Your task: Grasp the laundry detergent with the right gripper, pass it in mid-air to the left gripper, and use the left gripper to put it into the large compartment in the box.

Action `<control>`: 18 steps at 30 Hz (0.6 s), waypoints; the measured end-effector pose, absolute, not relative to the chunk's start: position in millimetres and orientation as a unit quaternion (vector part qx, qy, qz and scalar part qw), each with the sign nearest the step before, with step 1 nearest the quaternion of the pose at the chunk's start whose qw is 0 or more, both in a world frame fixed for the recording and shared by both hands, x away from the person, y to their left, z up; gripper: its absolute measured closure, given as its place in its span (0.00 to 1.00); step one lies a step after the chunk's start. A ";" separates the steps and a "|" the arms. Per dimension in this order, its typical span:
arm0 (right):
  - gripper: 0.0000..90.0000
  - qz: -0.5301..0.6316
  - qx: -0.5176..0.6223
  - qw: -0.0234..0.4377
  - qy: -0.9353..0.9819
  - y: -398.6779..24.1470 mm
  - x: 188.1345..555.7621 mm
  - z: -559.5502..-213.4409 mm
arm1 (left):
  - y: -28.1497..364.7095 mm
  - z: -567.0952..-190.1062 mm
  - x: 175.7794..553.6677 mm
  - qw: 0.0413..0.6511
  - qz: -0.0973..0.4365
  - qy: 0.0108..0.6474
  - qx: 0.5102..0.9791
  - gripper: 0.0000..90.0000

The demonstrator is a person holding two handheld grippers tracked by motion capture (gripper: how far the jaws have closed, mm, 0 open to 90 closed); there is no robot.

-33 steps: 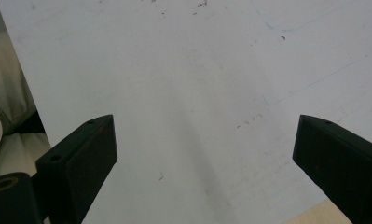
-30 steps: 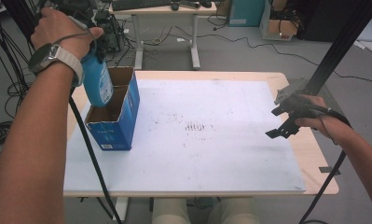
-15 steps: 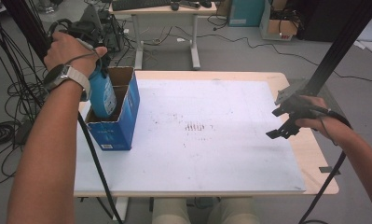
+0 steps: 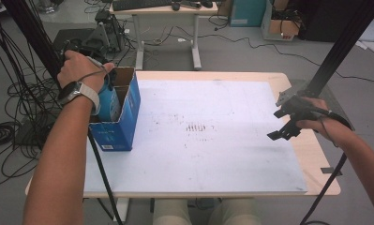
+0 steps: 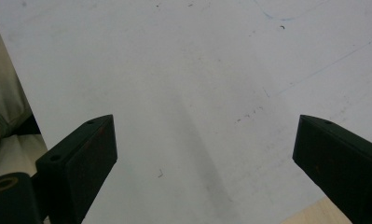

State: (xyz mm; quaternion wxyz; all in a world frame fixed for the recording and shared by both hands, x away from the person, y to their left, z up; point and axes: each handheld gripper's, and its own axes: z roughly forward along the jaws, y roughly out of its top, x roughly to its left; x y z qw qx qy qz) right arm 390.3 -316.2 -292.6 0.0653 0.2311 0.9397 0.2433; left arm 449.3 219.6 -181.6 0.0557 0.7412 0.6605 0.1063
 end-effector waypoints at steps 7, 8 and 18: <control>0.07 0.238 0.251 0.061 0.936 -318.8 387.9 -293.6 | 220.3 -202.7 451.0 0.056 0.101 0.663 0.740 0.42; 0.07 0.237 0.250 0.061 0.937 -318.8 387.8 -294.3 | 220.0 -205.5 451.2 0.054 0.102 0.662 0.741 0.42; 0.07 0.234 0.253 0.057 0.937 -319.3 387.7 -296.2 | 218.9 -230.1 452.8 0.042 0.103 0.657 0.746 0.42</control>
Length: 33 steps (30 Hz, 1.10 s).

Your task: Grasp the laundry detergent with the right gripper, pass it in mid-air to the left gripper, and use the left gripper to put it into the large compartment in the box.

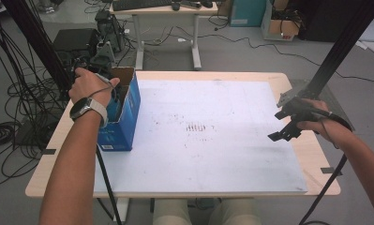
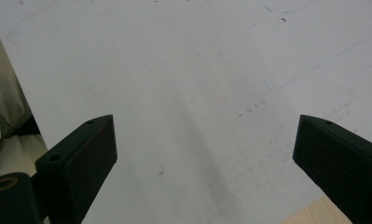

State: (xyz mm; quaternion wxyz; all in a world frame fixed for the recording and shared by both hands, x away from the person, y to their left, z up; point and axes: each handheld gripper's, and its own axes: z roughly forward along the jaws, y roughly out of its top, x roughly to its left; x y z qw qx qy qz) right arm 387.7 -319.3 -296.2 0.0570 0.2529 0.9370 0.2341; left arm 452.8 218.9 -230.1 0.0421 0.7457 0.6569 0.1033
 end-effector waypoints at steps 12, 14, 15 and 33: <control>0.07 0.233 0.258 0.056 0.936 -321.2 387.7 -297.6 | 220.3 -257.7 453.7 0.042 0.104 0.665 0.738 0.42; 0.07 0.234 0.260 0.055 0.935 -321.5 387.5 -297.5 | 221.1 -261.0 453.9 0.040 0.101 0.666 0.738 0.42; 0.07 0.234 0.260 0.056 0.935 -321.4 387.6 -297.5 | 221.5 -262.1 453.8 0.040 0.100 0.666 0.738 0.42; 0.07 0.232 0.261 0.053 0.935 -321.8 386.4 -298.5 | 224.4 -263.7 454.5 0.042 0.095 0.667 0.738 0.42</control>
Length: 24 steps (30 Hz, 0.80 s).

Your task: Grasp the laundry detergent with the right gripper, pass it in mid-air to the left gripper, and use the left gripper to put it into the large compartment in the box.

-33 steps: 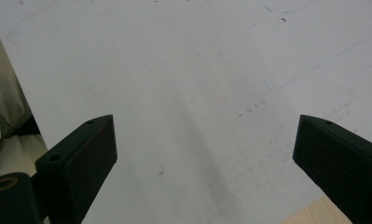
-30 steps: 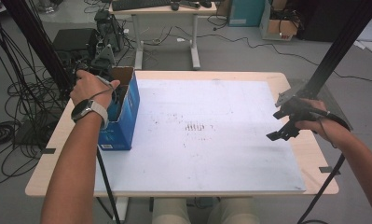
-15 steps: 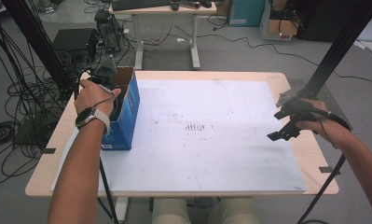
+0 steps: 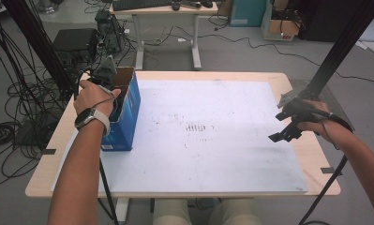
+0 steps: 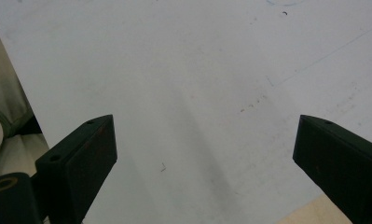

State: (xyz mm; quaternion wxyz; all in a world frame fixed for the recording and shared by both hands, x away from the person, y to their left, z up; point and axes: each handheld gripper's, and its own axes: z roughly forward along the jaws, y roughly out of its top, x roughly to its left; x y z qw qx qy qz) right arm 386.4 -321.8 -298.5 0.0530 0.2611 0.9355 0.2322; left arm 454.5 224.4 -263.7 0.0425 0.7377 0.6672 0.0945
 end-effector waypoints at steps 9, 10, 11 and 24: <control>0.07 0.233 0.264 0.054 0.934 -321.4 385.9 -297.4 | 224.6 -264.0 454.1 0.042 0.096 0.666 0.738 0.42; 0.07 0.233 0.263 0.055 0.934 -321.3 386.0 -297.3 | 224.7 -263.9 454.0 0.042 0.095 0.666 0.739 0.42; 0.07 0.233 0.262 0.055 0.935 -321.1 386.2 -297.3 | 224.7 -263.8 453.9 0.041 0.095 0.666 0.739 0.42; 0.07 0.233 0.261 0.056 0.935 -321.1 385.3 -297.3 | 224.3 -263.6 453.8 0.037 0.094 0.667 0.738 0.42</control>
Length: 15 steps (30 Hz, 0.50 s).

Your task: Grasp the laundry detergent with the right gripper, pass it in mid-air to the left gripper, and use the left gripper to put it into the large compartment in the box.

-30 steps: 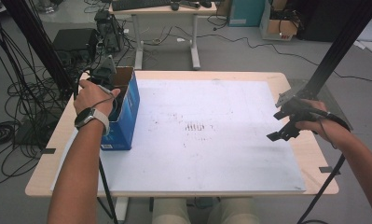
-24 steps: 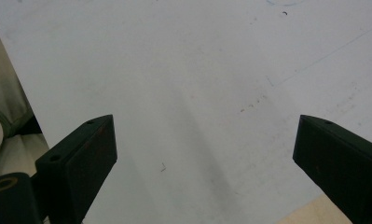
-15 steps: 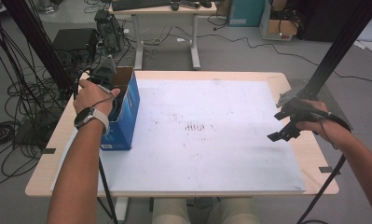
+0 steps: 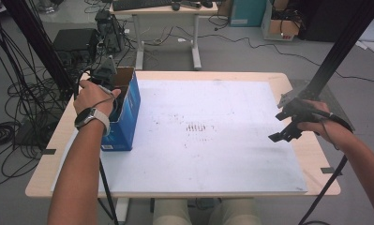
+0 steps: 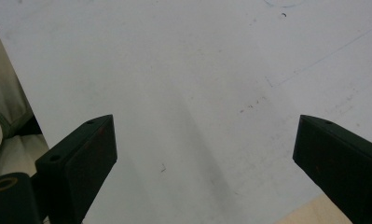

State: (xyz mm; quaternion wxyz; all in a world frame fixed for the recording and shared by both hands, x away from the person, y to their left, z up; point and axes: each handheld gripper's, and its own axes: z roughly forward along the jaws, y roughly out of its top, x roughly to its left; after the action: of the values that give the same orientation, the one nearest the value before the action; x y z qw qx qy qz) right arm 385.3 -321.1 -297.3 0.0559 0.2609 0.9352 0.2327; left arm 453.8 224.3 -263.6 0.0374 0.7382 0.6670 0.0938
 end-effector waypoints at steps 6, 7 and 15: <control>0.07 0.233 0.262 0.056 0.935 -321.1 385.2 -297.0 | 224.4 -263.6 454.0 0.037 0.093 0.669 0.737 0.42; 0.07 0.233 0.261 0.056 0.935 -321.1 385.3 -296.9 | 224.5 -263.6 453.9 0.037 0.094 0.667 0.738 0.42; 0.07 0.233 0.259 0.057 0.936 -320.6 385.6 -296.2 | 224.4 -263.3 453.8 0.036 0.091 0.667 0.739 0.42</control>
State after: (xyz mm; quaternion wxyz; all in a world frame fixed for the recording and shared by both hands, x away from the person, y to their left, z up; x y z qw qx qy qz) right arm 385.6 -320.6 -296.2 0.0572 0.2588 0.9357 0.2329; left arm 453.8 224.4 -263.3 0.0358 0.7389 0.6667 0.0911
